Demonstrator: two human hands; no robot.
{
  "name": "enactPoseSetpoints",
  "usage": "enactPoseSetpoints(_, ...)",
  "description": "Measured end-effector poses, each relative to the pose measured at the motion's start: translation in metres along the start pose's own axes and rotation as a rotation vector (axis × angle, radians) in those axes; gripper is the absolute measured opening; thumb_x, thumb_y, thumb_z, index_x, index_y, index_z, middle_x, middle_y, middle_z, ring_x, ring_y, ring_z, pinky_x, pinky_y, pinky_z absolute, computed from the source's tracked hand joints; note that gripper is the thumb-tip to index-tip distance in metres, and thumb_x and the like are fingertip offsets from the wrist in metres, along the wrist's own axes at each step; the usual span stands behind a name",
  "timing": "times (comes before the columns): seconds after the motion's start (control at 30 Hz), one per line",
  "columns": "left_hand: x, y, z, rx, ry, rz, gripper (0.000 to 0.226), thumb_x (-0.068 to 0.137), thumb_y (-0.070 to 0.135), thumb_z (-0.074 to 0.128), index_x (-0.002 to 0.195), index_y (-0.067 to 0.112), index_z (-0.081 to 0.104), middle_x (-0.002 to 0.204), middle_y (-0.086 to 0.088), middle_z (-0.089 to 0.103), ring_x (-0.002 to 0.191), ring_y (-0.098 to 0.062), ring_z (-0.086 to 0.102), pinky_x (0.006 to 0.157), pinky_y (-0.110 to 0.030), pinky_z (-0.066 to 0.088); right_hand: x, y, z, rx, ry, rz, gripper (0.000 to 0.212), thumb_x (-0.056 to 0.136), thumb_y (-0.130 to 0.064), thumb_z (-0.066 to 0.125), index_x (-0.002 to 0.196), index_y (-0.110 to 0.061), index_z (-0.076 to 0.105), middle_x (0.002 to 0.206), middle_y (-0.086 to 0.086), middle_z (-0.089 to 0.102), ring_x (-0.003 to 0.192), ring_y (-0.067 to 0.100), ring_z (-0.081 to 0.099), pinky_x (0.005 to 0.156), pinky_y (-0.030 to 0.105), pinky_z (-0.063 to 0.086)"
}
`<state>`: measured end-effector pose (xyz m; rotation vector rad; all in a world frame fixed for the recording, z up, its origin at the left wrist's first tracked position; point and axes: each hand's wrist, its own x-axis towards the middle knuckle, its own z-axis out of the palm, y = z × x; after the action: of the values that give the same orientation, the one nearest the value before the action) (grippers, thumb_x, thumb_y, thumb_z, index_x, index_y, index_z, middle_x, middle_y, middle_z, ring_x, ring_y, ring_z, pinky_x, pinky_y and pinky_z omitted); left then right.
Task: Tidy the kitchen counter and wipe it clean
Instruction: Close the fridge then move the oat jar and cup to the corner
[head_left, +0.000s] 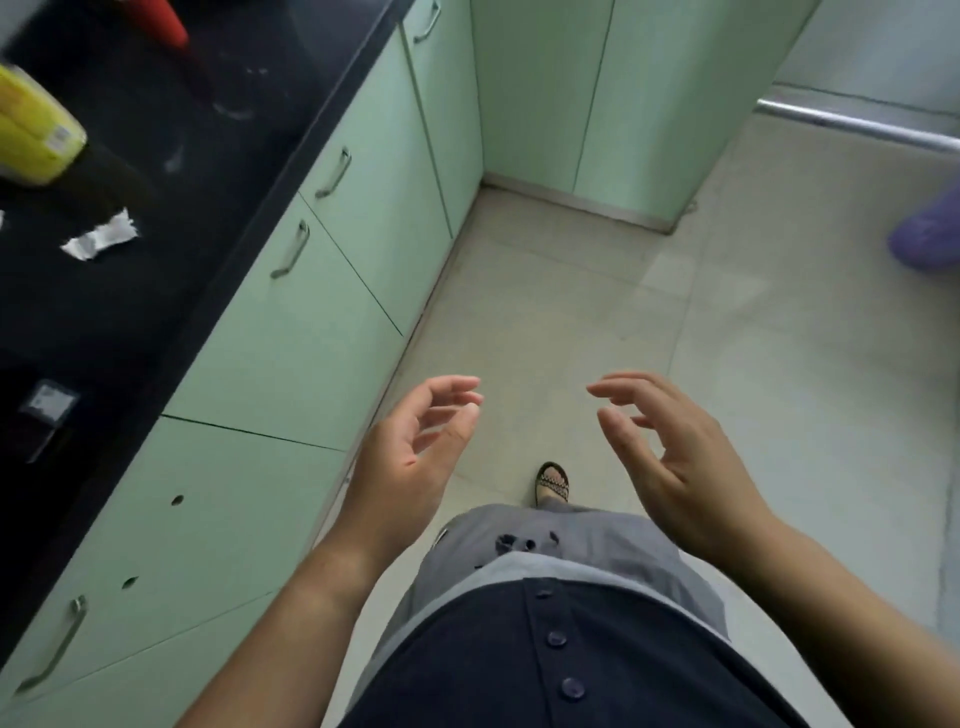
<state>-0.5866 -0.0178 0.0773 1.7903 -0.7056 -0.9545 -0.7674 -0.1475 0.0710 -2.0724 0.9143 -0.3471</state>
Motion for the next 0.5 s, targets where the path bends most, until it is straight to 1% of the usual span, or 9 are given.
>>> enactPoseSetpoints(0.1, 0.031, 0.015, 0.004, 0.003, 0.037, -0.021, 0.02, 0.083, 0.038, 0.054, 0.102, 0.036, 0.061, 0.1, 0.017, 0.067, 0.101, -0.003, 0.061, 0.084, -0.014, 0.045, 0.049, 0.002, -0.014, -0.044, -0.078, -0.035, 0.047, 0.09, -0.053, 0.03, 0.115, -0.023, 0.057, 0.117, -0.015, 0.052, 0.105, -0.001, 0.049, 0.091, 0.023, 0.042)
enactPoseSetpoints(0.17, 0.046, 0.017, 0.001, 0.005, 0.071, -0.04, 0.02, 0.083, 0.037, 0.054, 0.102, 0.036, 0.061, 0.1, 0.018, 0.066, 0.1, -0.001, 0.061, 0.088, -0.018, 0.046, 0.074, 0.004, -0.014, -0.058, -0.126, -0.052, 0.048, 0.09, -0.054, 0.03, 0.116, -0.024, 0.056, 0.118, -0.013, 0.053, 0.106, 0.001, 0.049, 0.091, 0.025, 0.042)
enactPoseSetpoints(0.27, 0.069, 0.018, -0.009, 0.008, 0.143, -0.067, 0.02, 0.084, 0.038, 0.053, 0.102, 0.037, 0.06, 0.101, 0.02, 0.065, 0.1, 0.001, 0.06, 0.09, -0.022, 0.045, 0.109, 0.001, -0.011, -0.101, -0.218, -0.074, 0.048, 0.091, -0.055, 0.031, 0.118, -0.025, 0.055, 0.121, -0.012, 0.051, 0.104, -0.001, 0.046, 0.089, 0.023, 0.04)
enactPoseSetpoints(0.4, 0.11, 0.018, -0.033, -0.024, 0.24, -0.103, 0.021, 0.083, 0.042, 0.053, 0.102, 0.038, 0.061, 0.101, 0.019, 0.065, 0.101, 0.001, 0.059, 0.088, -0.02, 0.046, 0.173, -0.005, -0.003, -0.147, -0.3, -0.134, 0.048, 0.09, -0.053, 0.032, 0.118, -0.023, 0.056, 0.118, -0.015, 0.048, 0.102, -0.007, 0.041, 0.087, 0.02, 0.038)
enactPoseSetpoints(0.5, 0.156, 0.018, -0.057, -0.051, 0.297, -0.113, 0.019, 0.085, 0.04, 0.055, 0.103, 0.037, 0.061, 0.101, 0.017, 0.066, 0.101, 0.0, 0.059, 0.085, -0.019, 0.045, 0.238, -0.015, 0.006, -0.173, -0.313, -0.2, 0.047, 0.091, -0.054, 0.032, 0.117, -0.023, 0.056, 0.12, -0.012, 0.051, 0.105, -0.001, 0.046, 0.089, 0.023, 0.042)
